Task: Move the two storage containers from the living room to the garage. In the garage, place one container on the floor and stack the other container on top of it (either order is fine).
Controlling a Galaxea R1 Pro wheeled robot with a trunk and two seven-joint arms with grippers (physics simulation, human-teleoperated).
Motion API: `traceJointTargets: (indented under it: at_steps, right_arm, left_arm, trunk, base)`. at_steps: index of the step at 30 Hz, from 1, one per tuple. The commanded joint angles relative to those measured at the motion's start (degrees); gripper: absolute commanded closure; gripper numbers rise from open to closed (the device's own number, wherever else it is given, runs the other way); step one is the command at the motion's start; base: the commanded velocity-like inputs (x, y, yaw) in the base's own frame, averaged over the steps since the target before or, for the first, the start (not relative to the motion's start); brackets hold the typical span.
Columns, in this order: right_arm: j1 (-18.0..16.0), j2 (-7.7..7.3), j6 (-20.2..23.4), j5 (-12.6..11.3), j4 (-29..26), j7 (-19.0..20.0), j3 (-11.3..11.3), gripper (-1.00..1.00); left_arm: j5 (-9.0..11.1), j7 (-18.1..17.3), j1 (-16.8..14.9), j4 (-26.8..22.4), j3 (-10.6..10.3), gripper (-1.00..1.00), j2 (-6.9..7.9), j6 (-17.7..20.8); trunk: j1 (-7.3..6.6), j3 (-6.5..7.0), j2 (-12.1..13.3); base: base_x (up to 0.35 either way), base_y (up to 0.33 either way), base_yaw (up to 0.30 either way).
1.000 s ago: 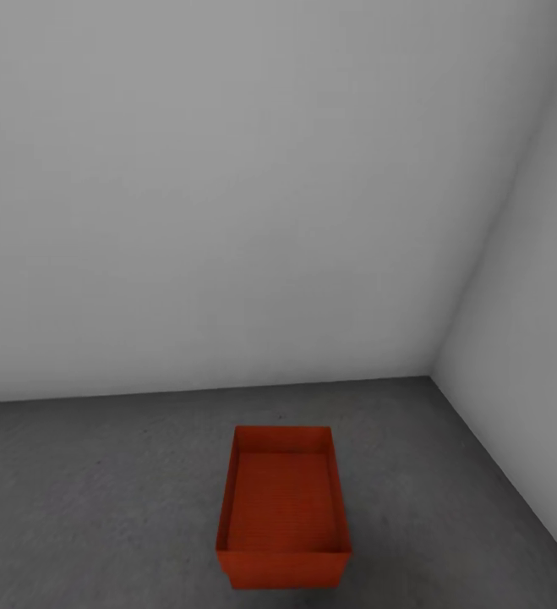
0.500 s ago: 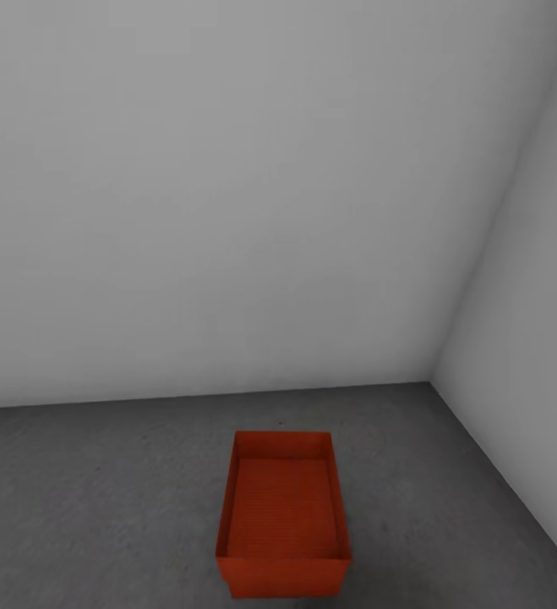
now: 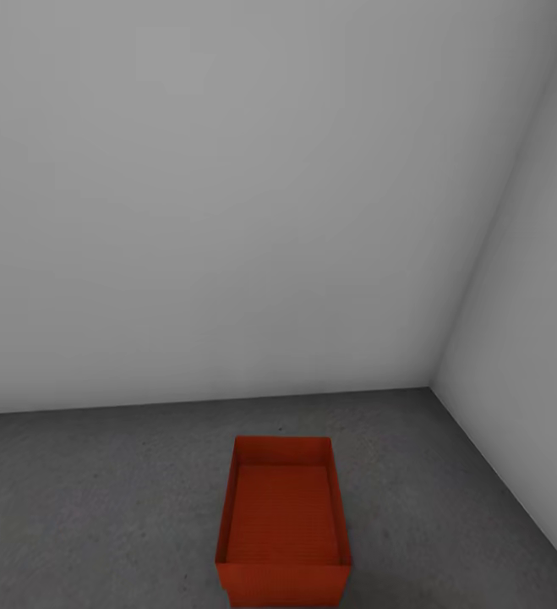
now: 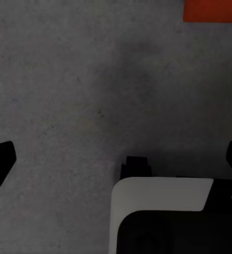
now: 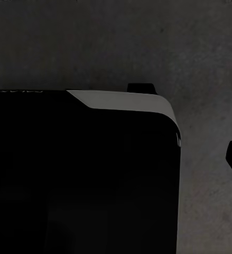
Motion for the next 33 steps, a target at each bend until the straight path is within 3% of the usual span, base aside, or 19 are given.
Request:
traceJointTargets:
  at_steps: [1,33]
  right_arm:
    - [-0.06,0.05,-0.26,-0.44,0.16,-0.06,0.46,-1.00]
    - [-0.06,-0.17,-0.23,-0.76,0.07,-0.40,0.45,-1.00]
  left_arm:
    - [0.24,0.10,-0.04,0.02,-0.08,-1.00,0.00,-0.12]
    - [-0.30,0.10,-0.02,0.09,-0.28,-1.00,-0.13,-0.18]
  trunk:
    - [0.00,0.03,-0.03]
    - [0.00,0.60,-0.03]
  base:
    - [0.000,0.000,0.000]
    - [0.000,0.000,0.000]
